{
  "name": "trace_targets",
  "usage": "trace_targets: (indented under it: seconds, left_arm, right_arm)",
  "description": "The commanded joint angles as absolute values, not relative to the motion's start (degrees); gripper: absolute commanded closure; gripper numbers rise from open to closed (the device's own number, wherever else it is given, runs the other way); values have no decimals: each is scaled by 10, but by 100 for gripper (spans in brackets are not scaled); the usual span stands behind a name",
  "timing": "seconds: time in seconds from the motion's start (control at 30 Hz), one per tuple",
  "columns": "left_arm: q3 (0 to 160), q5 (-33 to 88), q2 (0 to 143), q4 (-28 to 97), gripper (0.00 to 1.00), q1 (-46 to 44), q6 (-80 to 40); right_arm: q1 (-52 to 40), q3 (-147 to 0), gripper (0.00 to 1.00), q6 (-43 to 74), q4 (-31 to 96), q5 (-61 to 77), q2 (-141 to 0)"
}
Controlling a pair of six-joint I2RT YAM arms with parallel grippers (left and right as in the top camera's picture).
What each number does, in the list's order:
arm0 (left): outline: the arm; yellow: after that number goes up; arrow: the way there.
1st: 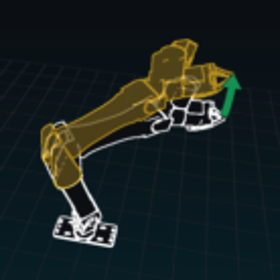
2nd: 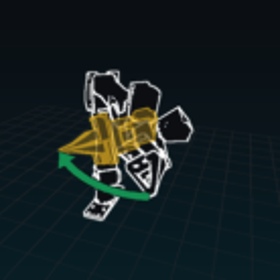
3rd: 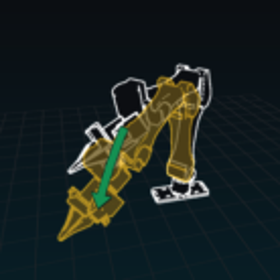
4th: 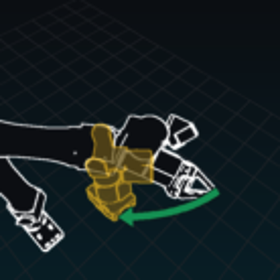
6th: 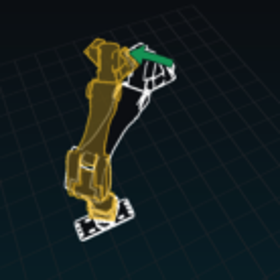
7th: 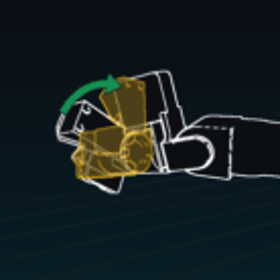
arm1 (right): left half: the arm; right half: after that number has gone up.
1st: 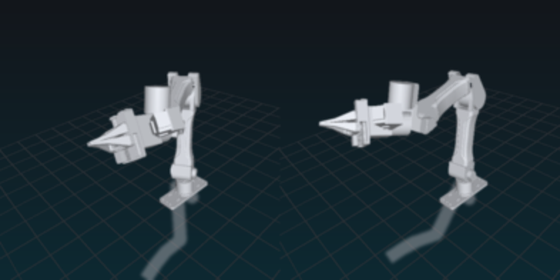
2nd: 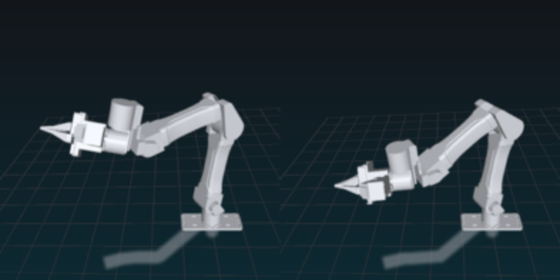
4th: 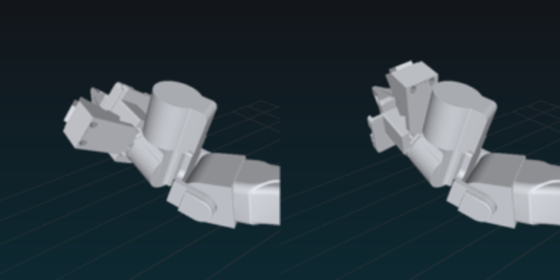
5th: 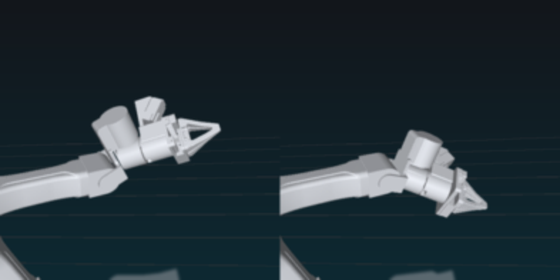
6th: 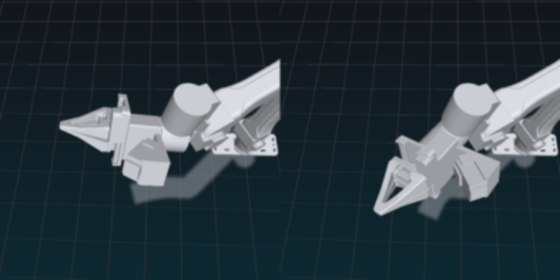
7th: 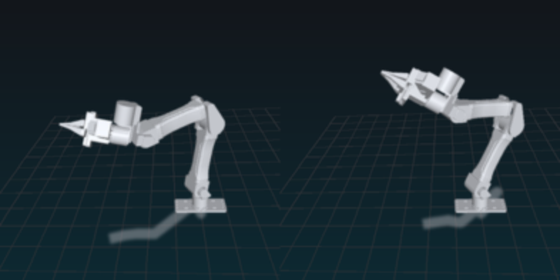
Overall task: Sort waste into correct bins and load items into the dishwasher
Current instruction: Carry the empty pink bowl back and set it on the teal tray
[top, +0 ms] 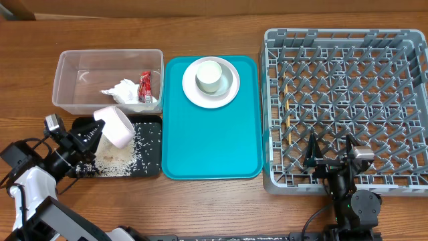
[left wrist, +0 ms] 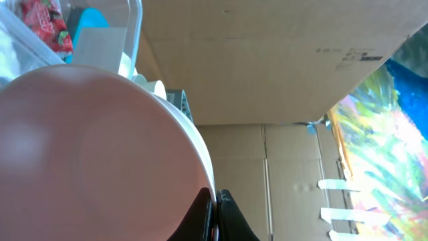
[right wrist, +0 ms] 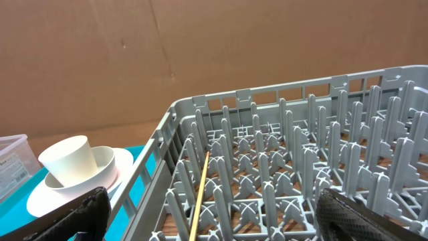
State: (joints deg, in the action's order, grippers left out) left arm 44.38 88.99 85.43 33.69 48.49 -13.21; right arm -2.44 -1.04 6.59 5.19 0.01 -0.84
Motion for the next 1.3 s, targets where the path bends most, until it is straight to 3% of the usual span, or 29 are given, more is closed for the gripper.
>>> trace_targets:
  seconds: [0.0,0.27,0.47,0.83,1.27]
  left_arm:
    - [441,907,854,352,96,488,-128]
    - [441,878,800,421,96,434,-90]
    - [450,756,715,434,96,334,-138]
    - [482,459,584,367,96,54,-302]
    - [506,133,586,371,96,-268,-346]
  right_arm:
    - [-25,-4,0,64,48,3,-2]
    - [-25,-4,0,64,48,3,-2]
    - [-25,-4,0,64,48,3,-2]
    - [-25,-4,0,64,48,3,-2]
    - [-25,-4,0,64,48,3,-2]
